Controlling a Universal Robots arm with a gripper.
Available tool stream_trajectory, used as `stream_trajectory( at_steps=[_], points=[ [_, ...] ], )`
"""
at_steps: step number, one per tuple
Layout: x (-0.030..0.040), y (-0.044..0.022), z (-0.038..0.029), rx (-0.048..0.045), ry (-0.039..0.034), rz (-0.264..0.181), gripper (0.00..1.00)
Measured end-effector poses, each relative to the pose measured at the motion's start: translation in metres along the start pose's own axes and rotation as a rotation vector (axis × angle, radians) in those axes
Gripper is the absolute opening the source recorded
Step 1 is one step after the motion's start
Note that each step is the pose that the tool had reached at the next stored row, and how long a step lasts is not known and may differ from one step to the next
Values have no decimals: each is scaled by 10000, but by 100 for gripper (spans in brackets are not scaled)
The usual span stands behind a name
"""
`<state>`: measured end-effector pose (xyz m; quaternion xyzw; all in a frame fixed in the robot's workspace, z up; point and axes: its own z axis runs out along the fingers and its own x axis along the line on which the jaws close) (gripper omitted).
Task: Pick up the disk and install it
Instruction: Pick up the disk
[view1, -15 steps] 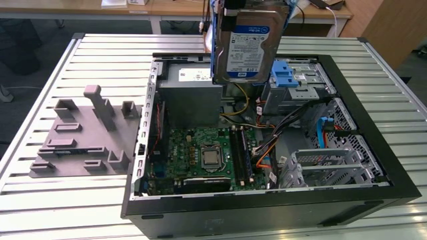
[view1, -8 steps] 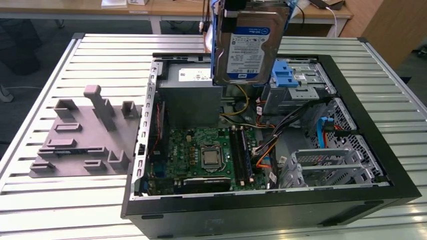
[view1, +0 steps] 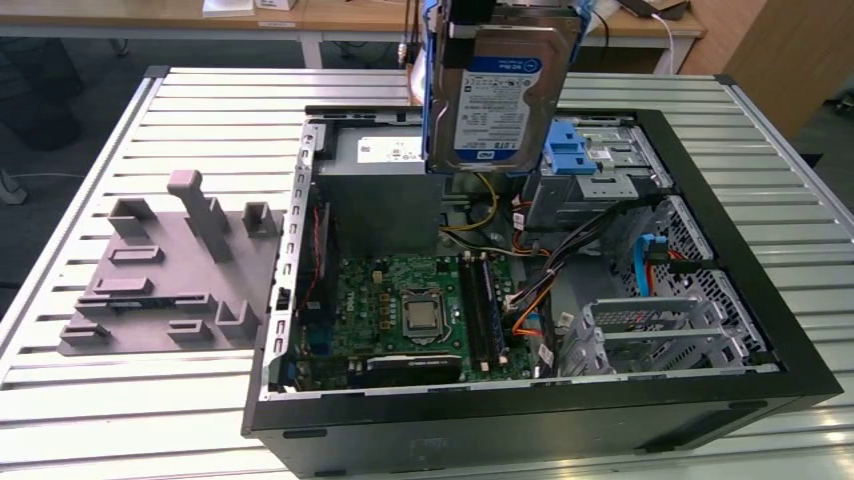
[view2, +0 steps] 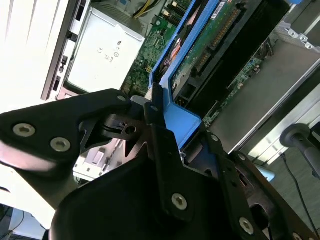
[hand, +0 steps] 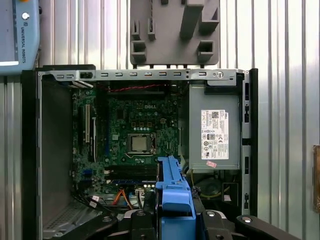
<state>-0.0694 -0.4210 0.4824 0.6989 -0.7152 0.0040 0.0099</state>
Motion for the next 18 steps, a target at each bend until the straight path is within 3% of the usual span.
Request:
stream_trajectory(
  at_steps=[18],
  points=[
    [114,-3,10,1,-1,0,36]
  ],
)
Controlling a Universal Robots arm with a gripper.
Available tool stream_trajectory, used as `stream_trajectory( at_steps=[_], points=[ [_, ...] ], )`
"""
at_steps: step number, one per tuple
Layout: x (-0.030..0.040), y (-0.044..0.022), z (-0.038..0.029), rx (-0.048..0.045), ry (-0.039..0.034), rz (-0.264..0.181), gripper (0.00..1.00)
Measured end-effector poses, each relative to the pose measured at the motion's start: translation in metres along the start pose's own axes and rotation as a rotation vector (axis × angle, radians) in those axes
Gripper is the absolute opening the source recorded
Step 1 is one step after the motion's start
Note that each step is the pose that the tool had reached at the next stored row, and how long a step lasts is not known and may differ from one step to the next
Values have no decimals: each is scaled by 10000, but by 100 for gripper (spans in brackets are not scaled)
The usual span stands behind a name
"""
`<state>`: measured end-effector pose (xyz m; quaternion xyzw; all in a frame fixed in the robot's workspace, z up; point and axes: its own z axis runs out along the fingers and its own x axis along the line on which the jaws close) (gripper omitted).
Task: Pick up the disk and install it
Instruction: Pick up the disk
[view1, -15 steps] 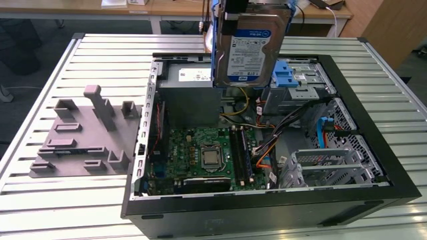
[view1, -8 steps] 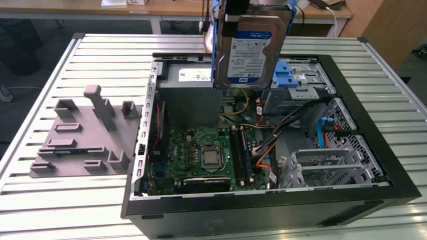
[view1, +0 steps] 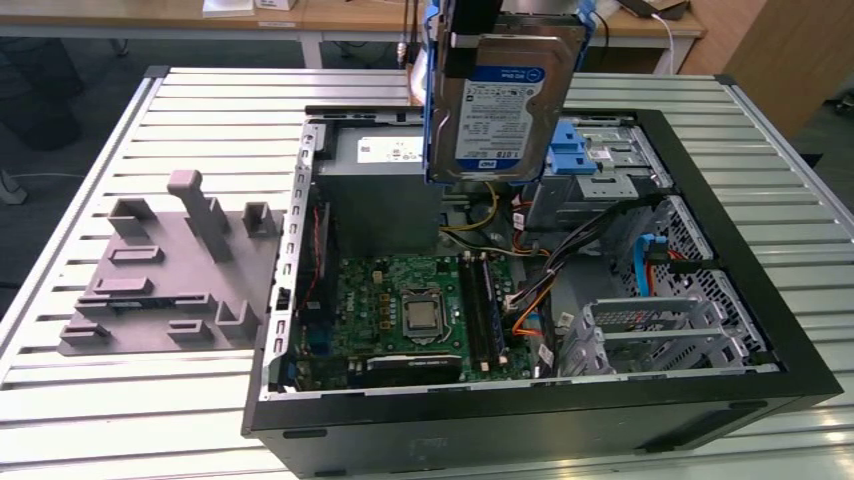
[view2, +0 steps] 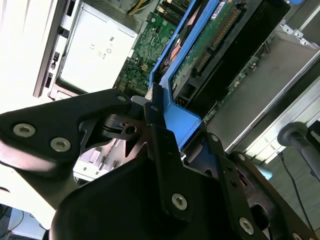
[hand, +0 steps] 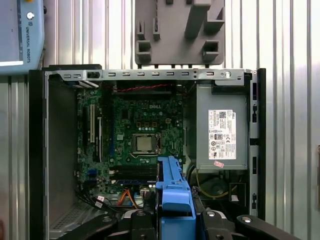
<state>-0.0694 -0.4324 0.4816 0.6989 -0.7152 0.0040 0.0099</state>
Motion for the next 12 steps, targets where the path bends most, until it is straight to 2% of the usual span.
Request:
stream_trajectory(
  at_steps=[12],
  points=[
    [84,-2,7,-1,1,0,36]
  ],
)
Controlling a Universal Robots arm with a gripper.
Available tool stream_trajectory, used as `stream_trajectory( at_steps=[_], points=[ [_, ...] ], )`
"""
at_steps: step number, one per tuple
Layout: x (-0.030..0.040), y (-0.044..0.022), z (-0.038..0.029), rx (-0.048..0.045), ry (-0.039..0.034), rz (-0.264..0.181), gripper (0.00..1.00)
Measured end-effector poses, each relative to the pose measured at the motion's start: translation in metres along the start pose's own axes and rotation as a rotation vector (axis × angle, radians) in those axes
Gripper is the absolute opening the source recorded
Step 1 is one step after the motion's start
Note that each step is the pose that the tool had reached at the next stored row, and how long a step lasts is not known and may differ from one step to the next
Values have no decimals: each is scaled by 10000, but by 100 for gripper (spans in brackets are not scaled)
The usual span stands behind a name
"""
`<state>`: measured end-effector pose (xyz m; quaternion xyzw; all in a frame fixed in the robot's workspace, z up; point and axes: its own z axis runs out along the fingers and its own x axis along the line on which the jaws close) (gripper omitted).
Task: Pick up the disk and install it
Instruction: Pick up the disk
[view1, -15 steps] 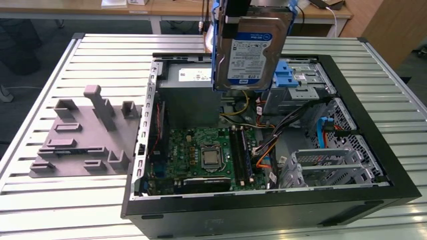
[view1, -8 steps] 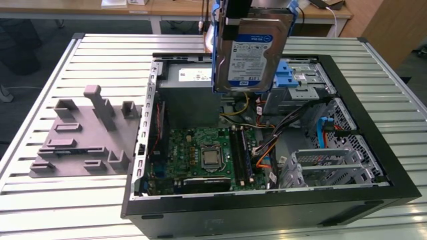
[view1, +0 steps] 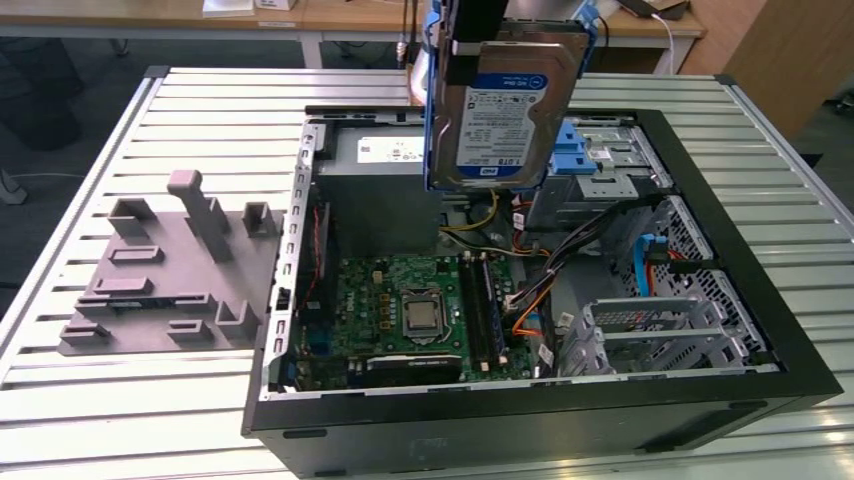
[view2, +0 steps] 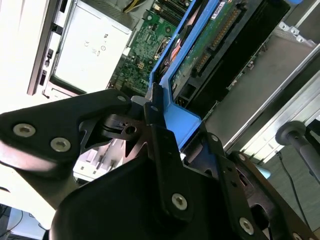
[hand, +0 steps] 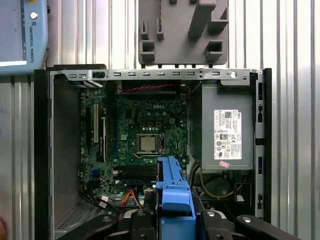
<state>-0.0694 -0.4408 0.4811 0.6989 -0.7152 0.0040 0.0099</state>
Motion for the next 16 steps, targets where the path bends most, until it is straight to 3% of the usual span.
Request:
stream_trajectory(
  at_steps=[16],
  points=[
    [62,-2,4,0,5,0,36]
  ],
)
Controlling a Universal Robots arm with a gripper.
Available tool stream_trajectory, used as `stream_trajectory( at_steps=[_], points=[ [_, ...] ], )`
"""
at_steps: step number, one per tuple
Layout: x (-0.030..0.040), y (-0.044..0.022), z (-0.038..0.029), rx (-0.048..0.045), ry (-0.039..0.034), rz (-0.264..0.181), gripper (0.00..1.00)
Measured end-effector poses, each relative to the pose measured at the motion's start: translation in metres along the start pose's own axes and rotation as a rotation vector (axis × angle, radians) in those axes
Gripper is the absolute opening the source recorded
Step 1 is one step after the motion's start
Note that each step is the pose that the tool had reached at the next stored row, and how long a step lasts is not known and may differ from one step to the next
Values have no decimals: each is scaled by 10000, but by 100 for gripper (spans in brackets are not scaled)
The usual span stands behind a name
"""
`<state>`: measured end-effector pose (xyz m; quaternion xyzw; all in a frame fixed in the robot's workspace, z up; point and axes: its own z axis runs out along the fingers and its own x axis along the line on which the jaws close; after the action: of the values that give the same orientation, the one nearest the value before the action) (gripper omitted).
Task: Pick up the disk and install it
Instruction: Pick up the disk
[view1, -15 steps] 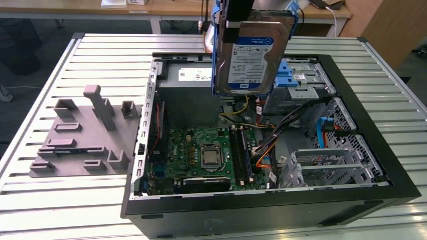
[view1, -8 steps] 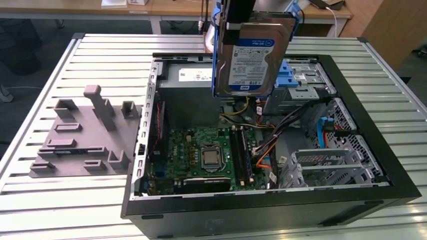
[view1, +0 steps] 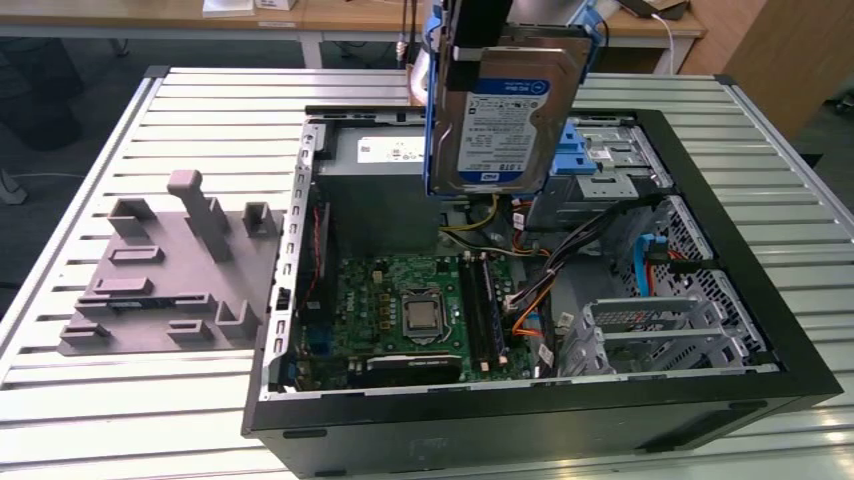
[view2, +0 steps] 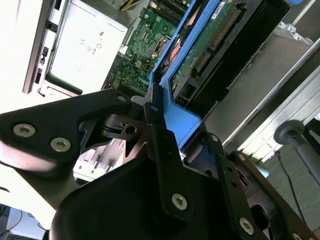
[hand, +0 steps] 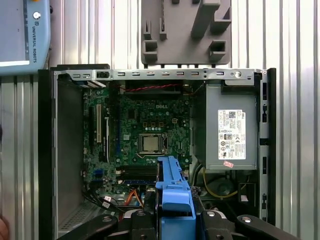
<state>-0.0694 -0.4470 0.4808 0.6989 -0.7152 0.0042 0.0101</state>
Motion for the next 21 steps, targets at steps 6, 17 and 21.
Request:
stream_trajectory(
  at_steps=[6,17,21],
  points=[
    [37,-1,2,0,1,0,36],
    [79,-2,6,0,2,1,36],
    [84,-2,6,0,3,0,36]
  ],
)
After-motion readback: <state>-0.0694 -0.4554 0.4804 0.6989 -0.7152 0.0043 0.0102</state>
